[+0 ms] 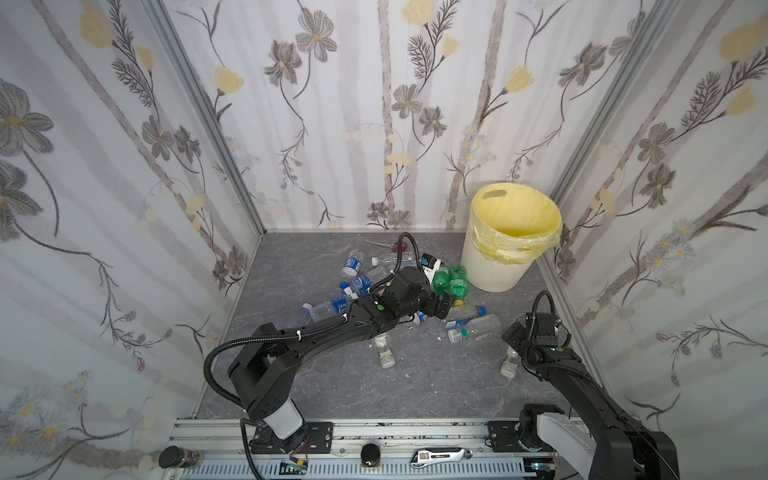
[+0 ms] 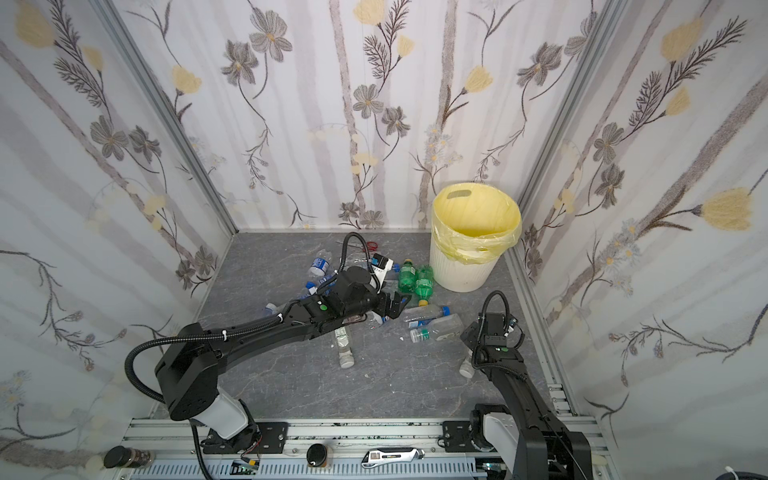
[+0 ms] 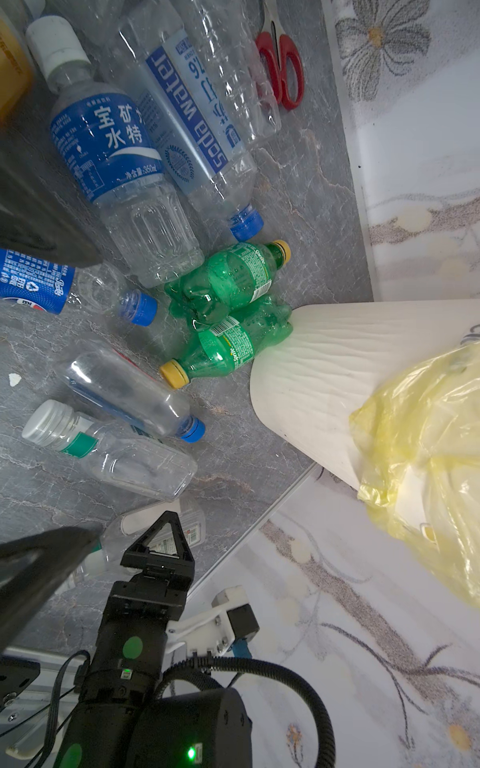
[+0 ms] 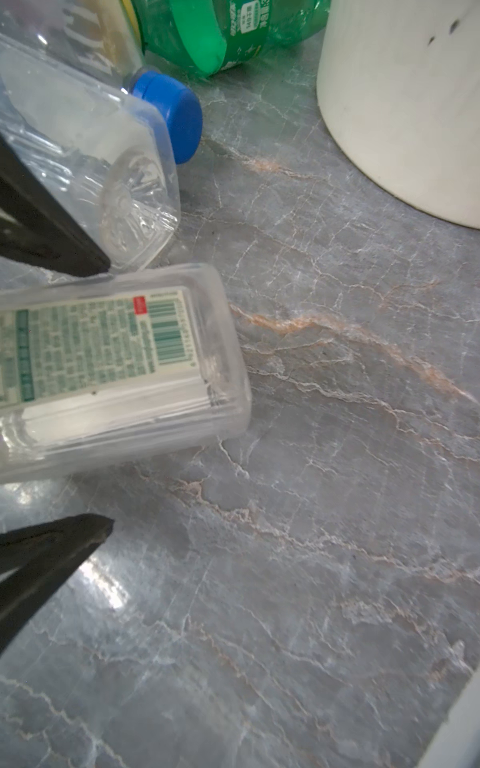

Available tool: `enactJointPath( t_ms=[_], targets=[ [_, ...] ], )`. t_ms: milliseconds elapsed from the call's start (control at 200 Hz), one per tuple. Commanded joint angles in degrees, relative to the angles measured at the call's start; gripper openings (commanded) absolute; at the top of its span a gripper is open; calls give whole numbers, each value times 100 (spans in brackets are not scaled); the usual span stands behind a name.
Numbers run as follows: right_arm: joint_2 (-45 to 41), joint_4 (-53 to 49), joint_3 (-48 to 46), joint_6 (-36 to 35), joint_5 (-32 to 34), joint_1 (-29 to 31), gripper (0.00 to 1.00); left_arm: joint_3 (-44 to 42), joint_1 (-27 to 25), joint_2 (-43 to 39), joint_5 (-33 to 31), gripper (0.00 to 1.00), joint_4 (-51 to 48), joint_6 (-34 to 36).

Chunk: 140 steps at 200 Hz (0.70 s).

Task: Throw the plastic bottles in the bin
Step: 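Close the right gripper on the clear plastic box and lift it, then carry the clear plastic box with the right gripper up over the bin opening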

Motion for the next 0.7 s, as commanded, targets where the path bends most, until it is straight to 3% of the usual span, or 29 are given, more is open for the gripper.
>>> enactJointPath(
  t_ms=[0, 240, 694],
  targets=[
    [161, 385, -2, 96, -100, 27, 86, 21, -1, -25, -19, 100, 90, 31],
    [234, 526, -62, 140, -124, 27, 67, 48, -17, 26, 5, 100, 90, 39],
    [47, 352, 360, -54, -89, -34, 54, 148, -220, 21, 530, 100, 99, 528]
  ],
)
